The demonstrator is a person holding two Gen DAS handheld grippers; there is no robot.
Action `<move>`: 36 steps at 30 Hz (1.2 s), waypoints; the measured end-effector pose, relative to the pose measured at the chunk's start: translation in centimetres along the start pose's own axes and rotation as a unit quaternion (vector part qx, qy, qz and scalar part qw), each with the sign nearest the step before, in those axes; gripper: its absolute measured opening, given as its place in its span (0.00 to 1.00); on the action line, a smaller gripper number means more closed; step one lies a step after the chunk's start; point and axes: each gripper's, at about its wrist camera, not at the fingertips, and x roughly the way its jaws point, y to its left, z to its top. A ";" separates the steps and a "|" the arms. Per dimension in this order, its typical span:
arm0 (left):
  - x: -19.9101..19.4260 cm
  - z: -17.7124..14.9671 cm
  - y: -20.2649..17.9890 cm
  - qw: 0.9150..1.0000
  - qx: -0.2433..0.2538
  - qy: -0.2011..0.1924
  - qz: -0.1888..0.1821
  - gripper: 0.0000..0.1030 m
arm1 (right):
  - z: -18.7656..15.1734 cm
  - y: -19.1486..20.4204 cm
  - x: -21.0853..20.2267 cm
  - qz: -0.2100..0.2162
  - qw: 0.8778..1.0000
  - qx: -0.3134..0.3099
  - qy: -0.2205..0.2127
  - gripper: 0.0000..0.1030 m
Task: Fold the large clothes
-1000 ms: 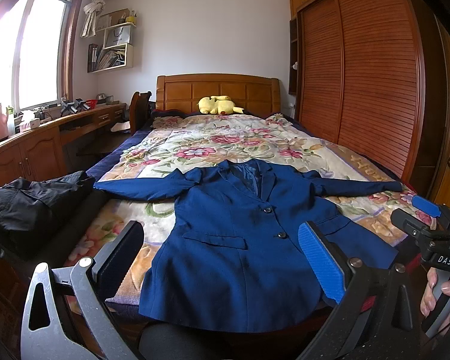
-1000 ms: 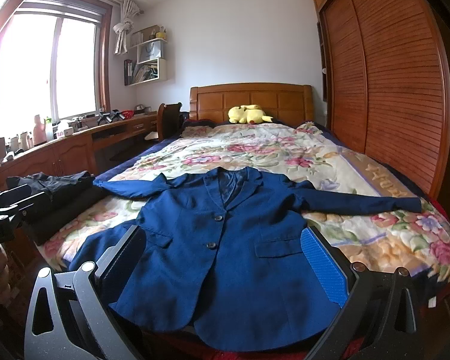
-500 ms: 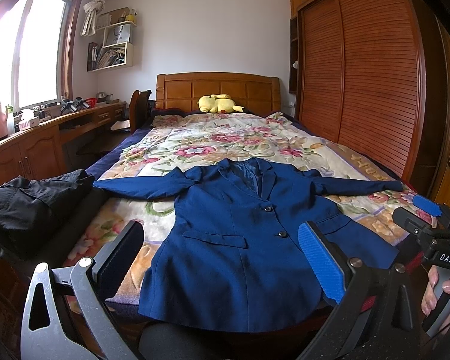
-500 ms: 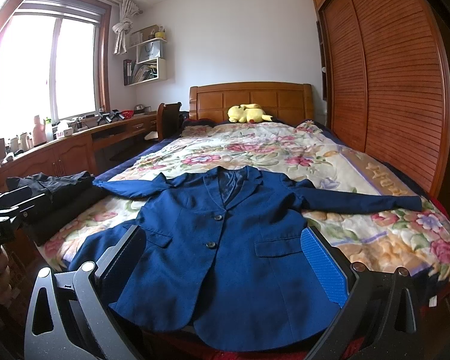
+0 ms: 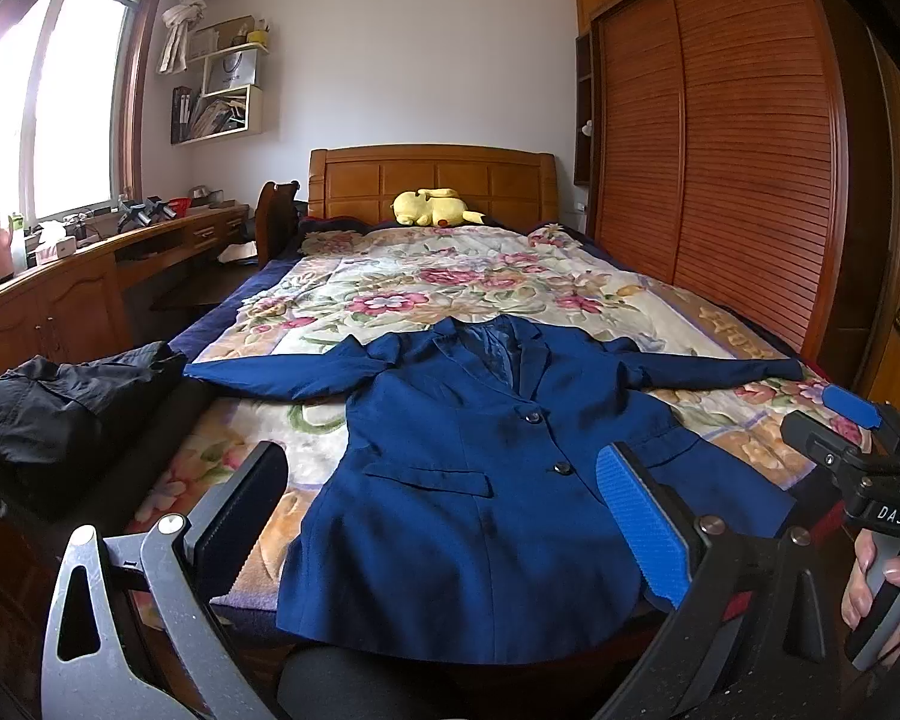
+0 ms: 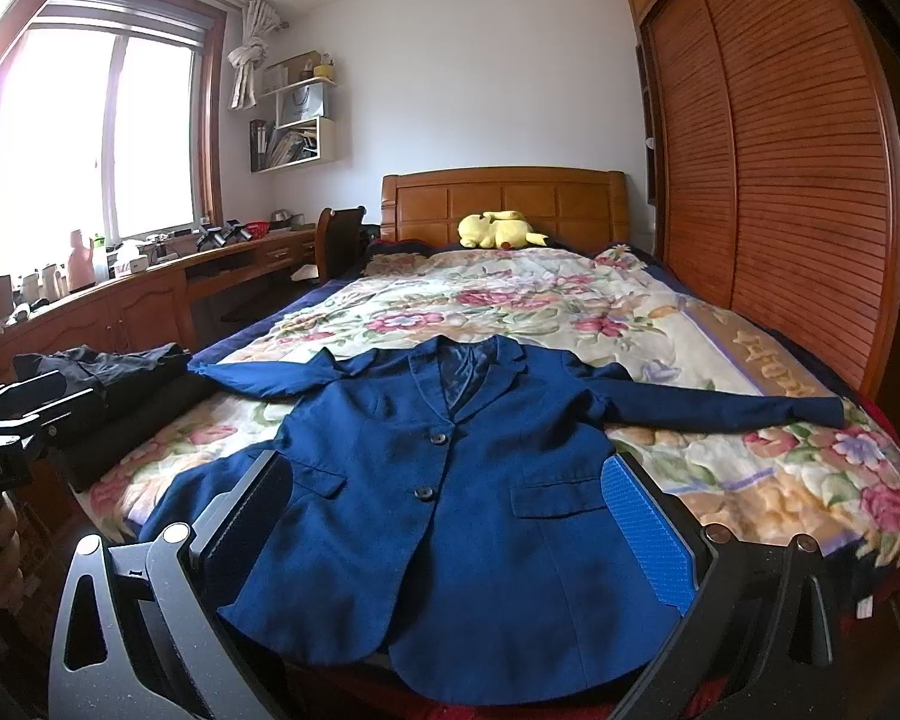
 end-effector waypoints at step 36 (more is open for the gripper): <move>7.6 -2.9 4.6 0.997 -0.013 0.068 0.031 1.00 | 0.3 -0.1 6.7 0.019 0.998 -0.031 0.050 0.99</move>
